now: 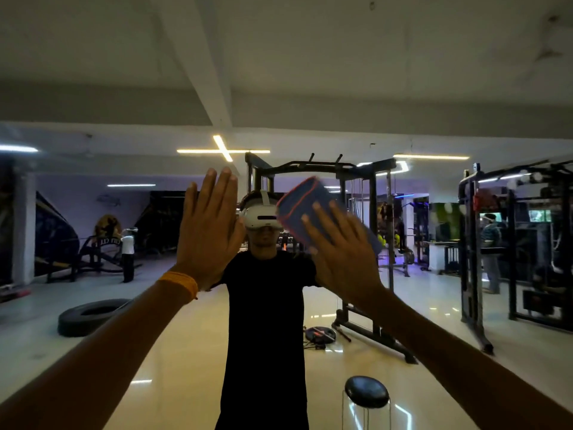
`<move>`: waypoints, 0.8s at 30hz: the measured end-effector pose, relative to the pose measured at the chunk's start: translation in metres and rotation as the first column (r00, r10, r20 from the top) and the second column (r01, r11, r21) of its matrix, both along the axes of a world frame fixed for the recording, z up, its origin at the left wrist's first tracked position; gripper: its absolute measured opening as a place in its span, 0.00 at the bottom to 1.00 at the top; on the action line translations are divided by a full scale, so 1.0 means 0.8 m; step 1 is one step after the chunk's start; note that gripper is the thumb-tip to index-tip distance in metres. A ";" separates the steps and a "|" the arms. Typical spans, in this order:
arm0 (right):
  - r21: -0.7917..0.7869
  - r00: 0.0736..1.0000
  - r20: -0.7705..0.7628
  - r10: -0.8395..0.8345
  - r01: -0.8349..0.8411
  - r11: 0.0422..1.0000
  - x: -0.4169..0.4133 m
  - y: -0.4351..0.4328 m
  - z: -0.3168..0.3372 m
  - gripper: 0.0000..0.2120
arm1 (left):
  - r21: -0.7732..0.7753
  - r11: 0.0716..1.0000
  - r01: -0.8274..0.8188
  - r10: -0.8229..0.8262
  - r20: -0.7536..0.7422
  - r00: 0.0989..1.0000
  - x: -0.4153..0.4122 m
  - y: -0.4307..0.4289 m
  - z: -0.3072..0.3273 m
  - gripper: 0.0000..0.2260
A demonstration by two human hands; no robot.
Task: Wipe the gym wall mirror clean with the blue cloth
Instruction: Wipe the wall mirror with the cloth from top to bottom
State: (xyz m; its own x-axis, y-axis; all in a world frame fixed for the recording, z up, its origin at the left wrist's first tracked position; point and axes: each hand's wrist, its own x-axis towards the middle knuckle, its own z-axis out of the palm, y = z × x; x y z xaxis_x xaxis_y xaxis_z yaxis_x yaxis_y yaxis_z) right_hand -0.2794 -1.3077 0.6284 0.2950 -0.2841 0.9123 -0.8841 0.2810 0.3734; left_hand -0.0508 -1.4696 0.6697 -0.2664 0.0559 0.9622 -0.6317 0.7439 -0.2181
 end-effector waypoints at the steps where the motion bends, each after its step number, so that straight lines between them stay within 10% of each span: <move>1: 0.078 0.992 -0.125 -0.032 0.042 0.996 -0.017 0.007 -0.005 0.30 | -0.003 1.000 0.006 -0.006 0.002 1.000 0.001 0.000 0.000 0.31; 3: 0.056 0.980 -0.173 -0.102 0.113 0.992 -0.066 0.031 0.030 0.31 | -0.006 1.000 0.012 -0.012 0.004 1.000 0.002 0.001 0.000 0.31; 7: -0.076 0.949 0.293 -0.117 0.145 0.986 -0.075 0.057 0.090 0.35 | 0.010 0.998 0.061 -0.061 -0.036 0.998 -0.003 0.012 0.001 0.32; 19: -0.180 0.971 0.236 0.021 0.022 0.983 -0.042 0.018 0.089 0.31 | 0.019 1.000 -0.002 0.002 0.023 1.000 -0.031 0.023 0.022 0.32; 24: 0.140 0.952 -0.306 -0.019 0.065 0.988 -0.013 0.004 0.036 0.27 | -0.003 1.000 0.016 -0.016 0.013 1.000 -0.032 0.017 0.019 0.32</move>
State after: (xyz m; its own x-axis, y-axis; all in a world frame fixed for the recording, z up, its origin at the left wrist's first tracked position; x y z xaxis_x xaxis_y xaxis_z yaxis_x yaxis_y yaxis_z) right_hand -0.2898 -1.3046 0.6569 0.5356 -0.4260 0.7292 -0.7117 0.2372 0.6613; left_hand -0.0765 -1.4561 0.6848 -0.2777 0.0633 0.9586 -0.6165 0.7535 -0.2283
